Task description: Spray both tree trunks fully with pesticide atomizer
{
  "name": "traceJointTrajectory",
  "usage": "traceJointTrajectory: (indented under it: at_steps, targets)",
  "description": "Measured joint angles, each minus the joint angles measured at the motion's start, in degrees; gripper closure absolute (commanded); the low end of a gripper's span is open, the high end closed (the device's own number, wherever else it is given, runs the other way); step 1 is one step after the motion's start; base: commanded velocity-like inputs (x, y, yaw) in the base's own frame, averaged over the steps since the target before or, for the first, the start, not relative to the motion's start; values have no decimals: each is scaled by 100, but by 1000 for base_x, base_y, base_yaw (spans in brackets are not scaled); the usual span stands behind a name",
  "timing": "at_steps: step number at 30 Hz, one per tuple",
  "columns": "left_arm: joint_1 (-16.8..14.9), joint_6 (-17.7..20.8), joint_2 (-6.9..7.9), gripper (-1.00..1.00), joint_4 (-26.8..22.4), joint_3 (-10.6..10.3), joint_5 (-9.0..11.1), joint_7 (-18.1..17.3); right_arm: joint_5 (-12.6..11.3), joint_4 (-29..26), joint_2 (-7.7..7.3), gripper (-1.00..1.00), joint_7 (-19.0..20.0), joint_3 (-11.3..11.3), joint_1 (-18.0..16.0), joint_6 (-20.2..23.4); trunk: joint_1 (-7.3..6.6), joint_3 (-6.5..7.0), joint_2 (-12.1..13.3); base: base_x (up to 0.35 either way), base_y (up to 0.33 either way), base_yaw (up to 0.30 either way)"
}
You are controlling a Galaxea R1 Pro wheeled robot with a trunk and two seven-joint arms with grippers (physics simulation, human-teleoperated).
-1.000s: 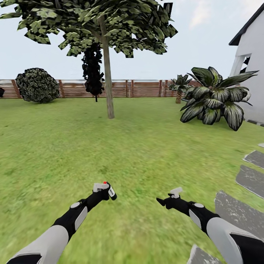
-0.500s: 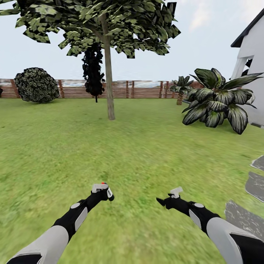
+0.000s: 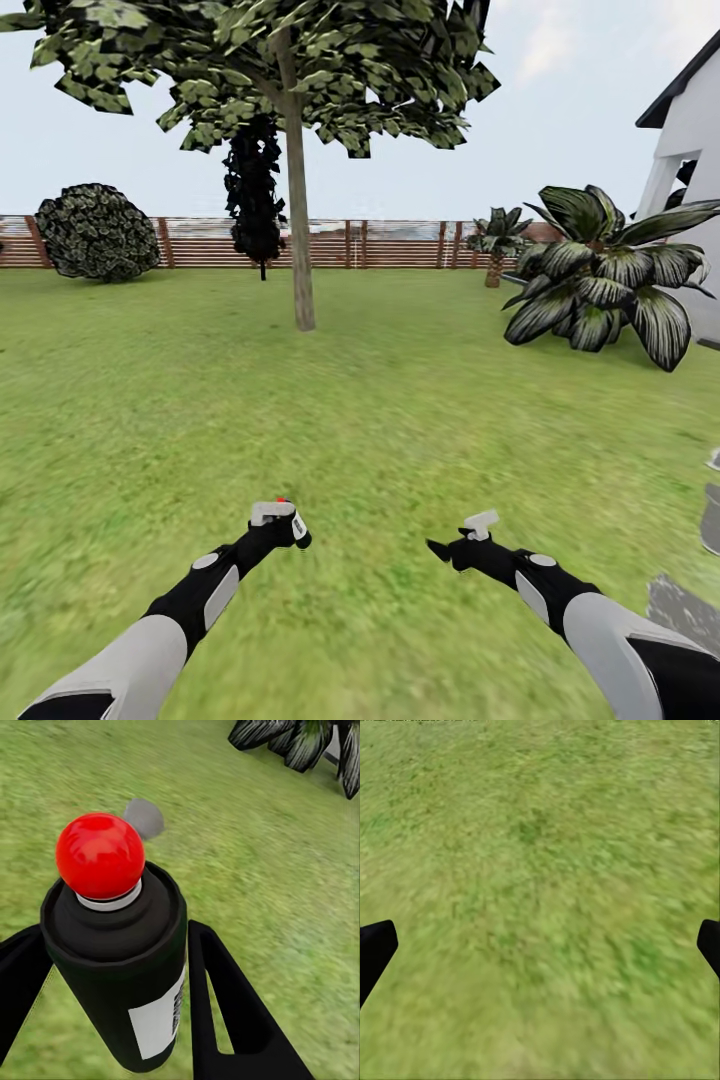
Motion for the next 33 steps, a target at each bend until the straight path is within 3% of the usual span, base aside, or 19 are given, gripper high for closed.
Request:
traceJointTrajectory:
  at_steps: [33]
  targets:
    - [0, 0, 0, 100, 0, 9, -1, 0, 0, 2, 0, -100, -1, 0, 0, 0, 0, 0, 0, 350, 111, 0]
